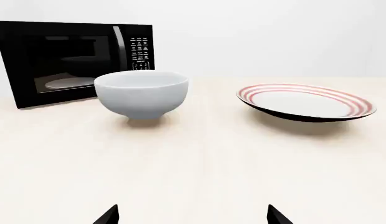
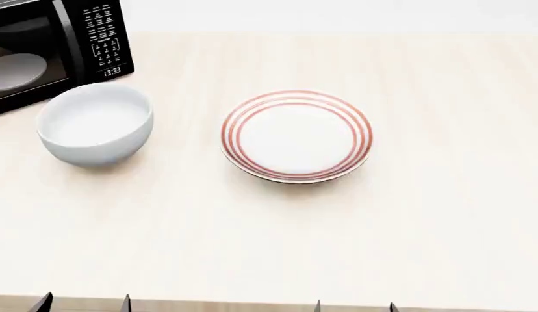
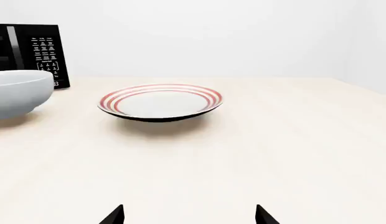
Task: Pick up the white bowl and put it on the plate.
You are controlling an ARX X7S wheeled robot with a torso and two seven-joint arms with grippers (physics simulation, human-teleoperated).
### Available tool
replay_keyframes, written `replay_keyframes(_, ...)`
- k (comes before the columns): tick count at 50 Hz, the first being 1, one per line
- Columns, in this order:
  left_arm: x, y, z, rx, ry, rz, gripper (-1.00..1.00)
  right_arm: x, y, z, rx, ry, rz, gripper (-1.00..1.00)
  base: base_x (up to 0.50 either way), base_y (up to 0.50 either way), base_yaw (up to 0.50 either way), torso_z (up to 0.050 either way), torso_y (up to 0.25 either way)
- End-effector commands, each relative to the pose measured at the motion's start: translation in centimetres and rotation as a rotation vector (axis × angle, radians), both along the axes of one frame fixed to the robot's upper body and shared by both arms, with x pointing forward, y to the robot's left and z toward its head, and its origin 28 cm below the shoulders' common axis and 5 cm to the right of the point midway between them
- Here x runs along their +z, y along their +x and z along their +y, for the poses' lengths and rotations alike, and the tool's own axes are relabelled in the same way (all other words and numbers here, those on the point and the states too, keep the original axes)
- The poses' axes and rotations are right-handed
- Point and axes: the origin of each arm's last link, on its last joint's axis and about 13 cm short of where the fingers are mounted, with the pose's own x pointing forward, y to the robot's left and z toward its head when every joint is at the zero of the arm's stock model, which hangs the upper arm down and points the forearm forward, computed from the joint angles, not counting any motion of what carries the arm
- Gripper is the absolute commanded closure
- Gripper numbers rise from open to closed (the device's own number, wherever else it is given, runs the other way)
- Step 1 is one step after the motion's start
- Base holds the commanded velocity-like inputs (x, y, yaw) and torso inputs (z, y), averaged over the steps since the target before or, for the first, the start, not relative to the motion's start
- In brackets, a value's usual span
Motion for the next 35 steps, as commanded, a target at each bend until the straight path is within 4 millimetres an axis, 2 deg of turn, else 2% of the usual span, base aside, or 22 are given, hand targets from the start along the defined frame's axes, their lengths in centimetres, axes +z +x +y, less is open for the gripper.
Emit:
replay_keyframes(1,0.0,0.0,0.0,0.001,0.006,-0.004,-1.0,-0.1,0.0,0.1,0.001,-0.014,-0.002,-1.0,0.0,0.0,0.0,0.0,0.0)
replay_keyframes(15,0.4,0.0,0.3,0.035,0.003,-0.03,-1.0,0.0,0.0,0.0,0.015,0.005,0.003,-1.0,0.0,0.0,0.0,0.0,0.0)
replay_keyframes(16,1.4,-0.4,0.3,0.007,0.037,-0.087,-1.0,0.0,0.0,0.1,0.024,-0.005,0.007,-1.0,0.0,0.0,0.0,0.0,0.0)
replay_keyframes(17,2.4,-1.4,0.6,-0.009,0.184,-0.195,-1.0,0.0,0.0,0.1,0.011,-0.016,-0.004,-1.0,0.0,0.0,0.0,0.0,0.0)
replay_keyframes(19,1.6,-2.7,0.9,-0.006,0.233,-0.21,-1.0,0.1,-0.1,0.1,0.015,-0.014,-0.002,-1.0,0.0,0.0,0.0,0.0,0.0)
replay_keyframes(20,1.6,-2.7,0.9,0.05,0.156,-0.197,-1.0,0.1,-0.2,0.2,0.024,-0.013,0.002,-1.0,0.0,0.0,0.0,0.0,0.0)
replay_keyframes(21,1.9,-2.5,0.7,-0.015,0.143,-0.209,-1.0,0.0,-0.2,0.3,0.043,-0.019,0.008,-1.0,0.0,0.0,0.0,0.0,0.0)
replay_keyframes(22,2.0,-1.6,0.7,0.04,0.285,-0.264,-1.0,-0.2,-0.1,0.4,0.013,-0.052,0.011,-1.0,0.0,0.0,0.0,0.0,0.0)
replay_keyframes(25,2.3,-0.3,0.6,0.046,0.391,-0.37,-1.0,0.0,0.1,0.0,-0.003,-0.002,0.015,-1.0,0.0,0.0,0.0,0.0,0.0)
replay_keyframes(27,2.5,-0.5,0.7,0.051,0.325,-0.357,-1.0,-0.1,0.4,0.0,-0.011,-0.001,0.03,-1.0,0.0,0.0,0.0,0.0,0.0)
replay_keyframes(28,2.5,-0.7,0.8,0.059,0.369,-0.365,-1.0,-0.2,0.3,0.2,-0.014,-0.03,0.03,-1.0,0.0,0.0,0.0,0.0,0.0)
replay_keyframes(35,2.8,-1.2,0.6,0.05,0.356,-0.375,-1.0,0.1,0.1,0.1,-0.01,-0.019,0.024,-1.0,0.0,0.0,0.0,0.0,0.0)
